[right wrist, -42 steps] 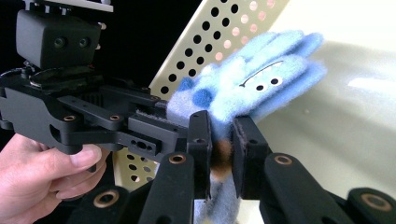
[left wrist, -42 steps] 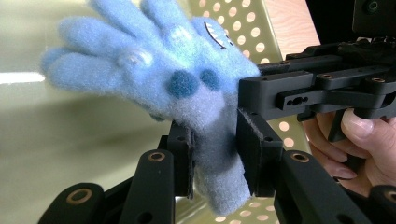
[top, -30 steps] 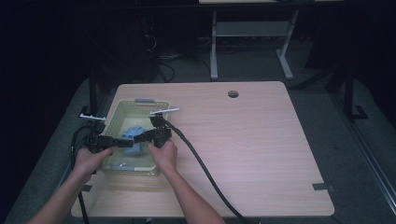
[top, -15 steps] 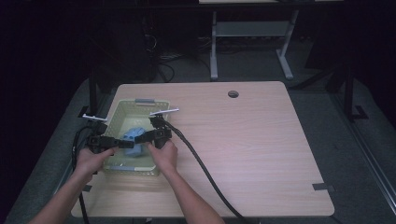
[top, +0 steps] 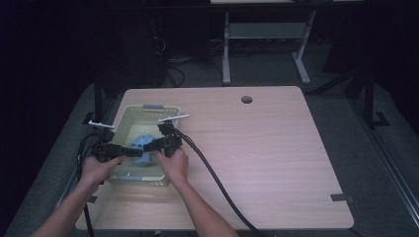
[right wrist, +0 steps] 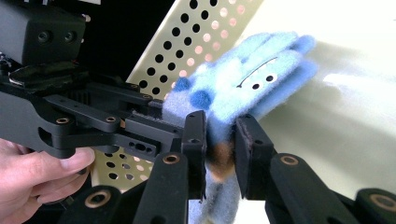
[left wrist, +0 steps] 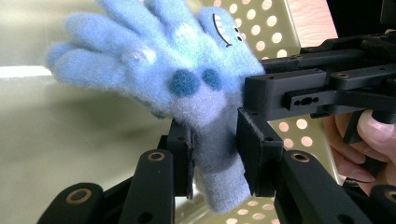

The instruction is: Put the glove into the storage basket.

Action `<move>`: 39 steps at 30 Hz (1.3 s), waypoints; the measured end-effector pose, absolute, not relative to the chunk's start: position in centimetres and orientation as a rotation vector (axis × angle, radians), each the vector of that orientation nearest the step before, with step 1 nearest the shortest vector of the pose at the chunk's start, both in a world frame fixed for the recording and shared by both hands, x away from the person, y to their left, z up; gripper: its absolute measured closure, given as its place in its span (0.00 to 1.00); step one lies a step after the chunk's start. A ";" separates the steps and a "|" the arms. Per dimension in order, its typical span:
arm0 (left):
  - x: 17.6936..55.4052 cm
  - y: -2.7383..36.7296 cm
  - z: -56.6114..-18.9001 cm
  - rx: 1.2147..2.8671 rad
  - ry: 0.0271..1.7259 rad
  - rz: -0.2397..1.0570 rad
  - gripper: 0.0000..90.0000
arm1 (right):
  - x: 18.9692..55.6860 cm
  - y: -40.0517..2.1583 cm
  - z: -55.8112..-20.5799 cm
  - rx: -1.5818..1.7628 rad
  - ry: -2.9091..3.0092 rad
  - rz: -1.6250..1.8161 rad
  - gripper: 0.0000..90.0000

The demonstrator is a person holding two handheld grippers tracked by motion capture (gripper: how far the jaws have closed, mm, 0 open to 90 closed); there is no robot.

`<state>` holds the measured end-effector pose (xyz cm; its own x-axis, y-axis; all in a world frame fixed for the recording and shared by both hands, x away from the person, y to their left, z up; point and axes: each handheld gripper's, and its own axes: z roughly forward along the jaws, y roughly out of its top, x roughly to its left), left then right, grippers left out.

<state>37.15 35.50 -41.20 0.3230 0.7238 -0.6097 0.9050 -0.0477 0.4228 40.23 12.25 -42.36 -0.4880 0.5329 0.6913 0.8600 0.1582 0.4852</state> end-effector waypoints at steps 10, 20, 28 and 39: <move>37.3 35.3 -41.3 1.830 1.475 -0.290 0.74 | 40.1 12.3 -42.2 -1.332 -2.104 -1.255 0.80; 37.9 34.5 -41.4 1.924 1.536 -0.267 0.75 | 40.2 11.4 -41.3 -1.375 -2.120 -1.282 0.79; 38.3 33.8 -41.5 1.977 1.593 -0.231 0.75 | 39.9 10.6 -40.4 -1.353 -2.119 -1.332 0.79; 39.0 33.0 -42.0 2.064 1.681 -0.228 0.80 | 39.7 9.4 -39.4 -1.347 -2.104 -1.377 0.78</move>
<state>38.97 33.03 -41.98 0.2375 0.8809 -0.4093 0.9581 -0.1430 0.2481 39.71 9.44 -39.41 -0.5219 0.5449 0.6563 0.8196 0.1070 0.5629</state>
